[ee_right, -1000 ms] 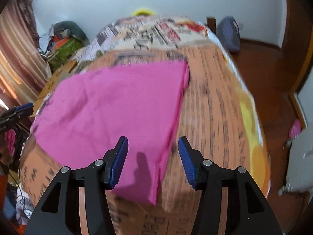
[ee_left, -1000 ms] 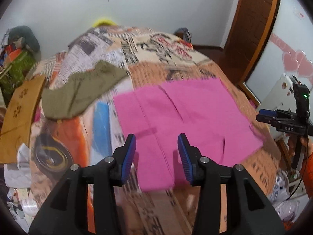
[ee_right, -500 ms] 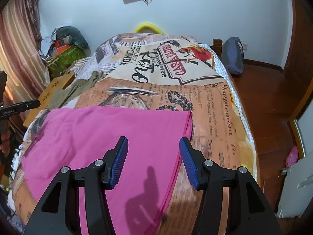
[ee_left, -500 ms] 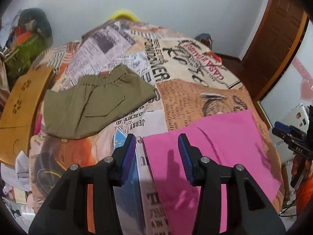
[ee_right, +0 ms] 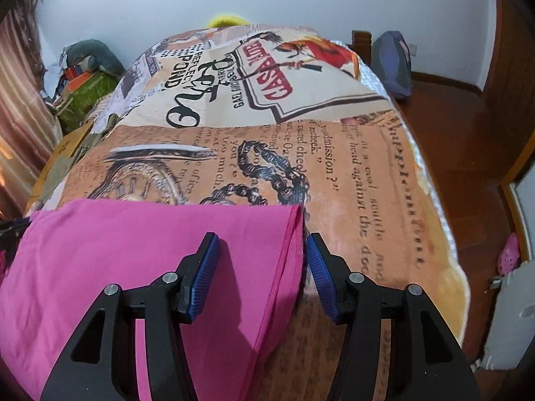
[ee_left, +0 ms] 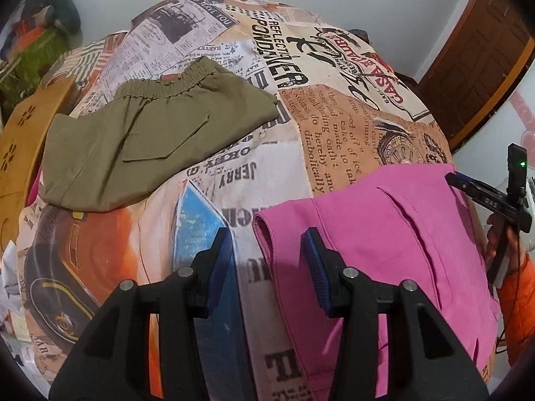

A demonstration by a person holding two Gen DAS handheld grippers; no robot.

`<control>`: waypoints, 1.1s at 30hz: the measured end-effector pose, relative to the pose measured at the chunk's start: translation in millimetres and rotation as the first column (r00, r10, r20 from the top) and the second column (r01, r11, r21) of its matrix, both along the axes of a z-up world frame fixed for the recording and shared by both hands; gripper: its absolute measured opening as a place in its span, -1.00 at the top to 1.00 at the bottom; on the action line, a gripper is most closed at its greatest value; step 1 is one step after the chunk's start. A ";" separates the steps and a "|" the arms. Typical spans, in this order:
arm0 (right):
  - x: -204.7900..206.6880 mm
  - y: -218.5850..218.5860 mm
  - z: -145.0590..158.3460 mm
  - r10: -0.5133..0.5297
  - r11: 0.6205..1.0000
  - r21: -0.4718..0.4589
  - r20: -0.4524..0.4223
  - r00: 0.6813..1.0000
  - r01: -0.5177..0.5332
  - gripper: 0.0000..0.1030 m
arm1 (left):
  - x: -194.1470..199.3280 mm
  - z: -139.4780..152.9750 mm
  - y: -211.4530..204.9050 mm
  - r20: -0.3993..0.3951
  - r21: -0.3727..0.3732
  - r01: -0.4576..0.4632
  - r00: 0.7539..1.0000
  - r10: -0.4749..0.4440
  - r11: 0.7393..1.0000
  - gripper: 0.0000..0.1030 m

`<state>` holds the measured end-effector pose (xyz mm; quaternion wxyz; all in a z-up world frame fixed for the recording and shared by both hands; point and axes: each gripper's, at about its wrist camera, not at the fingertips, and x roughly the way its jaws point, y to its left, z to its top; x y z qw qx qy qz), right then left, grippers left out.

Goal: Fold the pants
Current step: 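Pinch the pants' leg end with the left gripper while the right gripper pinches the edge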

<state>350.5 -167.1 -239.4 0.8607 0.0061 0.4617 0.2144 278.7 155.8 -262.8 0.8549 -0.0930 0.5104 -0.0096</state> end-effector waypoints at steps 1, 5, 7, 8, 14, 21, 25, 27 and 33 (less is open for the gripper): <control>0.5 2.0 -0.2 0.003 1.000 -0.020 0.011 1.000 -0.003 0.60 | 0.0 0.2 -0.3 0.000 -0.001 -0.002 1.000 0.002 1.000 0.20; 0.8 3.9 0.8 0.027 1.000 -0.003 0.022 0.999 -0.027 0.92 | 0.5 4.6 -11.1 0.007 0.035 0.029 1.000 -0.029 0.999 0.56; -0.5 4.4 3.4 0.029 0.999 -0.025 0.048 0.998 -0.028 0.93 | 1.2 6.0 -18.2 0.014 0.083 0.046 0.999 -0.047 0.996 0.65; 0.7 3.9 4.5 0.025 0.999 -0.031 0.057 0.998 -0.023 0.94 | 1.5 6.5 -20.5 0.017 0.104 0.047 0.999 -0.049 0.994 0.72; 10.6 -9.3 9.8 -0.002 0.999 -0.040 0.071 0.997 0.005 0.96 | 4.8 9.5 -19.6 0.031 0.127 0.036 0.999 -0.040 0.991 0.84; 8.1 -12.6 12.8 -0.013 1.000 -0.023 0.045 0.999 0.014 0.87 | 6.2 6.9 -5.4 0.008 0.021 0.011 1.000 -0.011 1.000 0.72; 10.4 -13.2 5.7 -0.003 1.000 -0.003 0.008 1.000 0.003 0.17 | 12.3 3.4 -4.2 -0.007 0.016 0.017 1.000 -0.016 1.000 0.32; 10.5 -9.4 2.6 0.008 1.000 -0.021 0.014 1.000 -0.008 0.17 | 15.9 2.5 -4.4 -0.006 0.016 0.021 1.000 -0.021 1.000 0.32; 14.3 -0.2 -0.2 0.034 0.999 -0.014 0.036 0.999 -0.034 0.20 | 26.3 -2.8 0.1 -0.003 -0.036 0.023 1.000 -0.023 0.999 0.32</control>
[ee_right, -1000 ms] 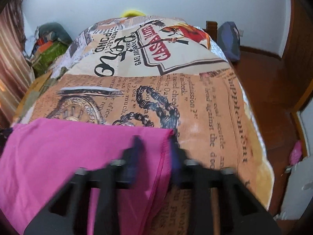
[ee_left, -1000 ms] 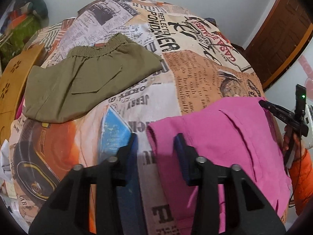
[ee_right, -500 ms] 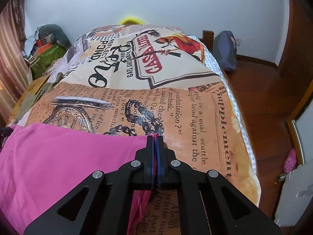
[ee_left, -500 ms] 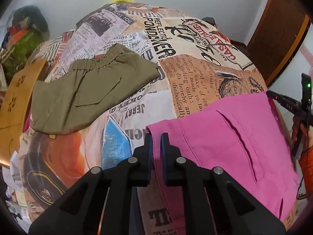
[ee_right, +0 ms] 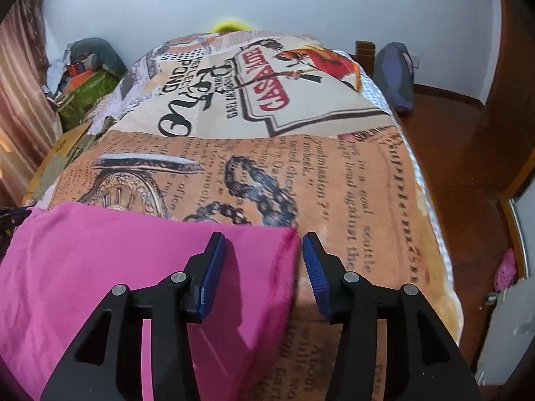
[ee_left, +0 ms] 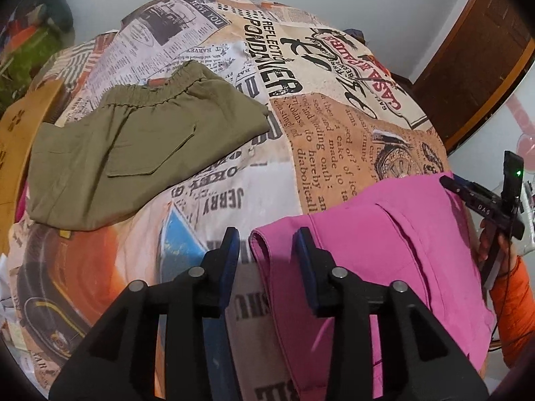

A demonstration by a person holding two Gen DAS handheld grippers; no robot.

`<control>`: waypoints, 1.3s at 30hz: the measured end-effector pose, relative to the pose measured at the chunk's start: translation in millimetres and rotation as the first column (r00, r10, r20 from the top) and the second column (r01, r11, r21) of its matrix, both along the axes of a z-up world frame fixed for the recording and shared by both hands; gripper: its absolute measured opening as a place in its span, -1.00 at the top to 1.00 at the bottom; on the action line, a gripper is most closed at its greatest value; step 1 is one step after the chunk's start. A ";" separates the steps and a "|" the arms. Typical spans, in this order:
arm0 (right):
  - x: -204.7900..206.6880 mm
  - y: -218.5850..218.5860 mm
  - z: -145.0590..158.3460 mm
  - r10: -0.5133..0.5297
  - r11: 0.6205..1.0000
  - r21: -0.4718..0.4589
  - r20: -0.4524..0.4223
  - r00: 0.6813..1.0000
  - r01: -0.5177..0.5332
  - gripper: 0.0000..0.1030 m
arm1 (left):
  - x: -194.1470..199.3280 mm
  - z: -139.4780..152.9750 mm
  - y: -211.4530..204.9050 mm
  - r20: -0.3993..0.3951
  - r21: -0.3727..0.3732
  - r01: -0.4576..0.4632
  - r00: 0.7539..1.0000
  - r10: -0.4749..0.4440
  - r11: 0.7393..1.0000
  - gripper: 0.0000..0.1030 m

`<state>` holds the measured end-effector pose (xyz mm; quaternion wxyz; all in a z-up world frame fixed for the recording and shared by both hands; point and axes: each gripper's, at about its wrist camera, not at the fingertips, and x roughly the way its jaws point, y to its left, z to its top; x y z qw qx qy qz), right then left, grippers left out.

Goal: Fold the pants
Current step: 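Pinch the pants' leg end with the left gripper while the right gripper pinches the edge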

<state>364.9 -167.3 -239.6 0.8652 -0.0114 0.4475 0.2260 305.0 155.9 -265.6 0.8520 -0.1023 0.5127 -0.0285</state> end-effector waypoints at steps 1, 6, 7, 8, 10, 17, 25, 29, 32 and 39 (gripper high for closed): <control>-0.1 1.5 0.4 0.008 1.000 0.000 0.004 1.000 -0.008 0.42 | 0.9 -0.6 -0.2 0.000 0.002 -0.001 1.000 0.001 1.000 0.33; -2.2 2.0 1.7 0.008 1.000 0.001 0.023 1.000 -0.008 0.94 | 2.7 2.0 -5.2 0.019 0.048 -0.008 1.000 0.007 0.999 0.70; -3.9 1.7 4.2 0.005 1.000 -0.009 0.042 0.999 -0.004 0.94 | 2.1 3.8 -7.2 0.029 0.071 -0.008 1.000 0.006 0.997 0.72; -5.0 1.8 6.1 0.004 1.000 -0.014 0.056 0.998 -0.003 0.94 | 1.3 5.6 -9.1 0.040 0.092 -0.005 0.999 0.002 0.996 0.74; -7.6 2.8 12.0 0.006 0.999 -0.039 0.095 0.995 -0.002 0.94 | -1.0 9.9 -13.9 0.059 0.139 0.016 0.998 -0.024 0.990 0.75; -2.9 2.3 24.0 -0.003 1.000 -0.023 0.128 0.992 0.006 0.97 | -6.7 16.1 -10.6 0.086 0.211 0.010 0.996 -0.029 0.977 0.76; 2.8 16.2 5.8 0.044 0.991 -0.126 0.029 0.999 -0.040 0.86 | -6.8 6.7 -9.1 0.057 0.254 0.012 0.998 -0.027 0.967 0.71; -3.9 10.1 21.4 0.011 0.994 -0.113 0.070 0.997 -0.003 0.39 | -10.6 25.7 -8.4 0.086 0.279 -0.007 0.996 -0.017 0.960 0.66; -7.2 12.1 38.5 0.031 0.999 -0.031 0.078 0.996 -0.029 0.34 | -9.3 41.9 -7.4 0.104 0.250 -0.012 0.995 -0.014 0.968 0.08; -14.1 60.9 40.0 0.164 0.984 0.074 0.020 0.986 -0.165 0.33 | 3.4 46.3 -35.0 0.110 0.135 0.051 0.992 -0.066 0.990 -0.04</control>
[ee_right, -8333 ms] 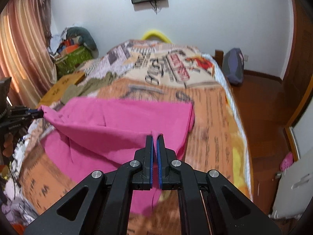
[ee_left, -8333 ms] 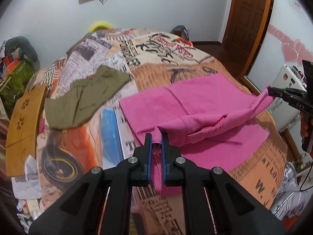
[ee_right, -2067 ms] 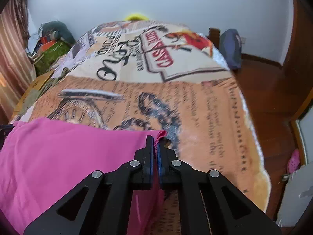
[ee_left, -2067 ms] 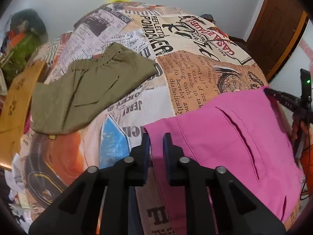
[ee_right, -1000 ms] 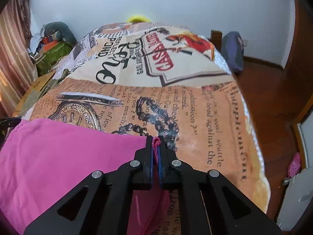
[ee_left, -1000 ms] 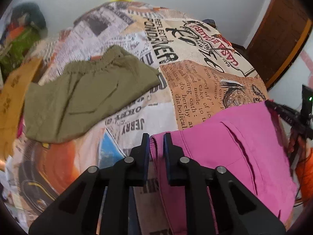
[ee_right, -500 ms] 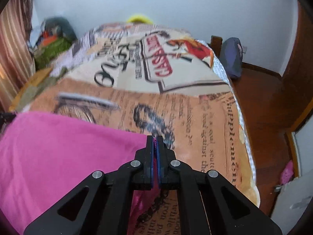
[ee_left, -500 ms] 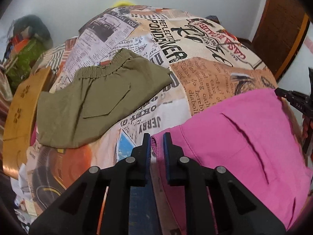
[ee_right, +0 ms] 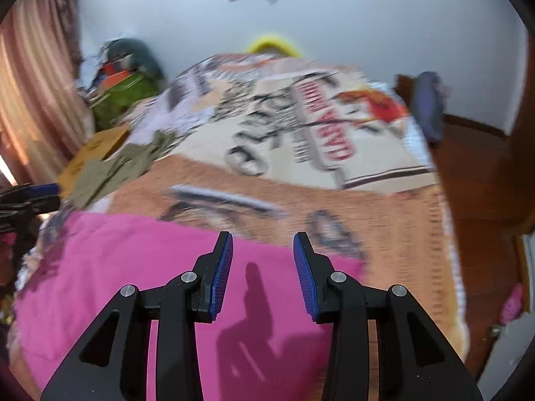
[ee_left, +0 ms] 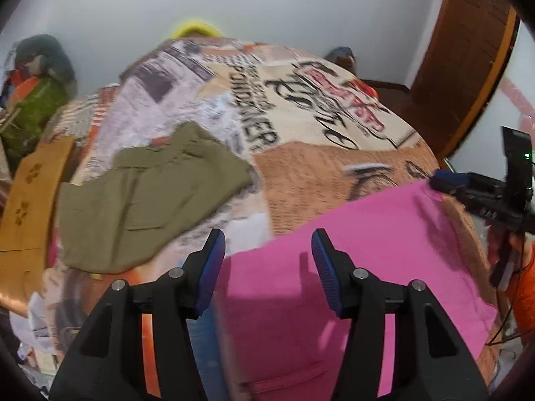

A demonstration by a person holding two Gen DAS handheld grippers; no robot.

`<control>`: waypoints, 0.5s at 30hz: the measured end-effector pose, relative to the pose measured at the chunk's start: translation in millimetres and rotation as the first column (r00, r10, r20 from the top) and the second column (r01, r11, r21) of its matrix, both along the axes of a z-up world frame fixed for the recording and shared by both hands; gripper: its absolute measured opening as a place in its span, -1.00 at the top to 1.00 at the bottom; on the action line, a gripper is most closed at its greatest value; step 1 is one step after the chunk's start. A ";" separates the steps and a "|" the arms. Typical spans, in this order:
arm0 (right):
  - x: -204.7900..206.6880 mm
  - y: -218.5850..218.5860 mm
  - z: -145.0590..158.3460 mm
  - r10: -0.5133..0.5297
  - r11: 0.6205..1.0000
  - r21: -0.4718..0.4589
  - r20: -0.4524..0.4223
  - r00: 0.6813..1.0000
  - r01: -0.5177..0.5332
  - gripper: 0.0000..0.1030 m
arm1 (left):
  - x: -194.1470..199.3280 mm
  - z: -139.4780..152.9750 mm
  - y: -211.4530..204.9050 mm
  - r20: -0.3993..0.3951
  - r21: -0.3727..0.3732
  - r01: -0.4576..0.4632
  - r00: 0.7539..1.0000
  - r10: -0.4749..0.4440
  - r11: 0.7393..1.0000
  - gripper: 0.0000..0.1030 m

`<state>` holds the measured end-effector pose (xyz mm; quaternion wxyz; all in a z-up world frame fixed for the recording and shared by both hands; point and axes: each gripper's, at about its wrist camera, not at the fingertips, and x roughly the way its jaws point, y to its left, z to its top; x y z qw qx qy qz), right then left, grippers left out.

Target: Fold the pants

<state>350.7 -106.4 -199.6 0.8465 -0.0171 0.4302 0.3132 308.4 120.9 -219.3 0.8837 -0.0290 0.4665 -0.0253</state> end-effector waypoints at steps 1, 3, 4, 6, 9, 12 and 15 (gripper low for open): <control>-0.7 11.2 -8.0 0.031 1.000 0.004 -0.034 0.999 -0.031 0.33 | 2.0 -4.8 -4.9 -0.015 0.003 0.011 1.000 -0.011 1.000 -0.04; -0.5 25.3 -22.8 0.062 0.998 -0.014 -0.085 0.994 -0.064 0.33 | 7.5 -21.1 -14.8 -0.056 0.018 0.039 0.998 -0.038 0.999 -0.04; 1.1 29.6 -29.3 0.069 0.997 -0.028 -0.105 0.992 -0.072 0.33 | 9.0 -27.4 -17.0 -0.072 0.023 0.045 0.996 -0.043 0.999 -0.04; 2.4 32.3 -39.8 0.077 0.995 -0.047 -0.112 0.991 -0.082 0.34 | 11.3 -42.4 -17.1 -0.103 0.039 0.053 0.993 -0.049 0.998 -0.06; 3.3 28.9 -39.1 0.082 0.993 -0.074 -0.101 0.991 -0.090 0.38 | 8.8 -44.3 -5.7 -0.096 0.025 0.041 0.995 -0.038 0.999 -0.06; -0.3 24.6 -36.8 0.069 0.989 -0.127 -0.076 0.995 -0.078 0.40 | 5.8 -46.6 4.9 -0.091 0.016 0.033 0.995 -0.031 0.999 -0.06; -3.9 15.7 -40.6 0.024 0.975 -0.222 -0.025 0.999 -0.029 0.26 | -0.5 -47.0 4.7 -0.074 0.030 0.032 0.997 -0.029 0.999 -0.06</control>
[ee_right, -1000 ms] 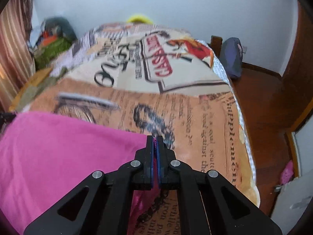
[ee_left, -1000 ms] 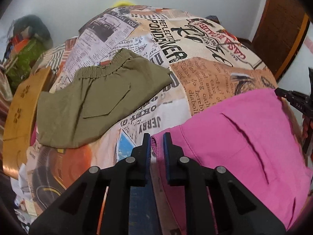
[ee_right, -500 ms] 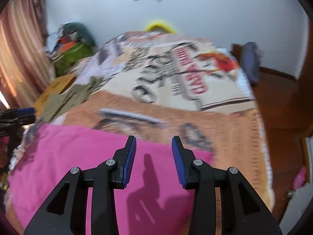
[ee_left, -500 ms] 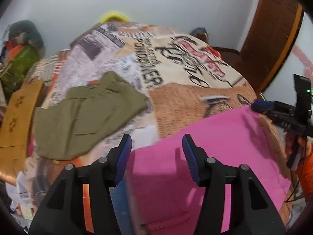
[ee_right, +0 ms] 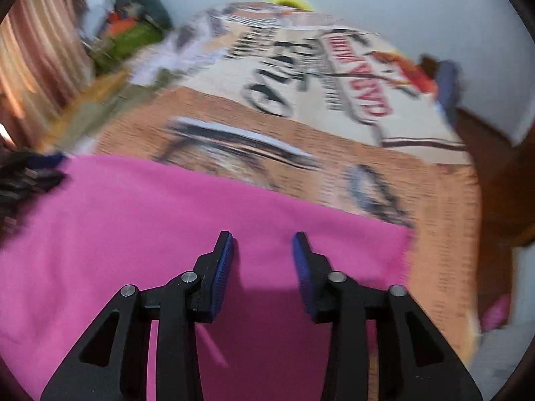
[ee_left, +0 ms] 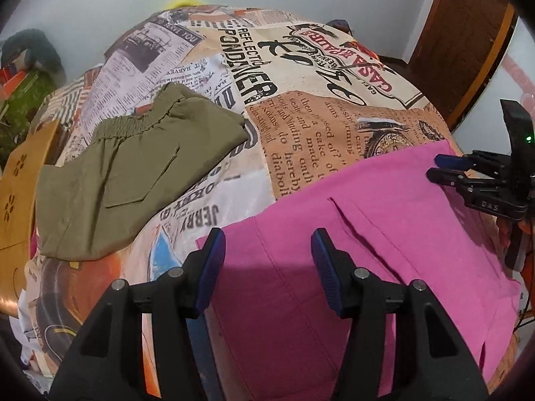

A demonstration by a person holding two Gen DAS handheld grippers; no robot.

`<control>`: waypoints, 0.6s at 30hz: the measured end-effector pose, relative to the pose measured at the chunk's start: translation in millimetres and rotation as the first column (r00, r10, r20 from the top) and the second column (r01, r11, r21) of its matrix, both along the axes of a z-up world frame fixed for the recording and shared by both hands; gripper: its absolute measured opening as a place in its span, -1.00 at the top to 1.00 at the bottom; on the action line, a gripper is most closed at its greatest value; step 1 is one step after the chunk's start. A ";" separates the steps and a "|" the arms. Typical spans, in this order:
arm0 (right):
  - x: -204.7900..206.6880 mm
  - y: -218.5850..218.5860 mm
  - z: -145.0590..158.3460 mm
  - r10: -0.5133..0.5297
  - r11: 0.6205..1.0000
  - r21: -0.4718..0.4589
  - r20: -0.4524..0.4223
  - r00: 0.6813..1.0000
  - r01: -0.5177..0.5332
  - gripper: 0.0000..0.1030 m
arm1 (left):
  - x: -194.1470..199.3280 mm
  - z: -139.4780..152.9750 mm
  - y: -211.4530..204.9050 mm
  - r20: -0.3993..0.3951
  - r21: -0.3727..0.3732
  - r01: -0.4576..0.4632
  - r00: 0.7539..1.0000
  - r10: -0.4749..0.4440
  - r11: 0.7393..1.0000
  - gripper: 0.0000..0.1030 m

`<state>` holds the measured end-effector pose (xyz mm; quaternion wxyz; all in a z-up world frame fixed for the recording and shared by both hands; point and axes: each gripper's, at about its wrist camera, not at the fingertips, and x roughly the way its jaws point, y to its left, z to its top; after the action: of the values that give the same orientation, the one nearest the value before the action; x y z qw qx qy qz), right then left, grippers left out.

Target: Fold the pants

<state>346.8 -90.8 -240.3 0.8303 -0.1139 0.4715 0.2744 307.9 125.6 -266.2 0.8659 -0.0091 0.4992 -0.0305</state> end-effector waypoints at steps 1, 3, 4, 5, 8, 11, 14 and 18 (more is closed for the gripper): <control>0.9 -6.3 -0.6 -0.014 1.000 0.021 -0.019 1.000 0.014 0.25 | -1.5 0.7 -1.9 0.004 0.013 -0.002 1.000 0.002 1.000 -0.06; 2.3 -17.1 3.4 -0.042 0.998 0.039 -0.054 0.998 0.045 0.25 | -4.7 4.3 -4.8 0.007 0.034 -0.010 1.000 0.009 0.999 -0.06; 0.4 -22.1 9.8 -0.057 0.998 0.035 -0.048 0.997 0.059 0.25 | -5.9 6.7 -5.2 0.007 0.038 -0.014 1.000 0.014 0.999 -0.06; 0.3 -23.0 15.0 -0.062 0.997 0.035 -0.040 0.997 0.064 0.25 | -7.7 10.4 -5.4 0.007 0.045 -0.020 1.000 0.020 0.999 -0.06; -11.9 -32.6 42.8 -0.073 0.995 0.065 0.004 0.997 0.073 0.25 | -18.7 28.0 -5.4 0.032 0.057 -0.032 0.999 0.031 0.998 -0.06; -30.3 -42.6 77.4 -0.080 0.992 0.104 0.061 0.995 0.074 0.25 | -35.2 53.8 -6.0 0.070 0.072 -0.054 0.996 0.049 0.996 -0.06; -47.7 -47.5 103.2 -0.081 0.990 0.128 0.106 0.991 0.067 0.24 | -53.0 77.7 -5.5 0.105 0.067 -0.077 0.992 0.070 0.995 -0.06; -78.2 -51.1 133.0 -0.081 0.986 0.160 0.164 0.983 0.054 0.18 | -81.4 106.3 -5.3 0.156 0.048 -0.111 0.982 0.103 0.993 -0.06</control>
<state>268.6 -141.8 -107.2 0.8827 -0.0559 0.3797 0.2711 226.5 120.3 -160.0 0.9019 -0.0090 0.4308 0.0297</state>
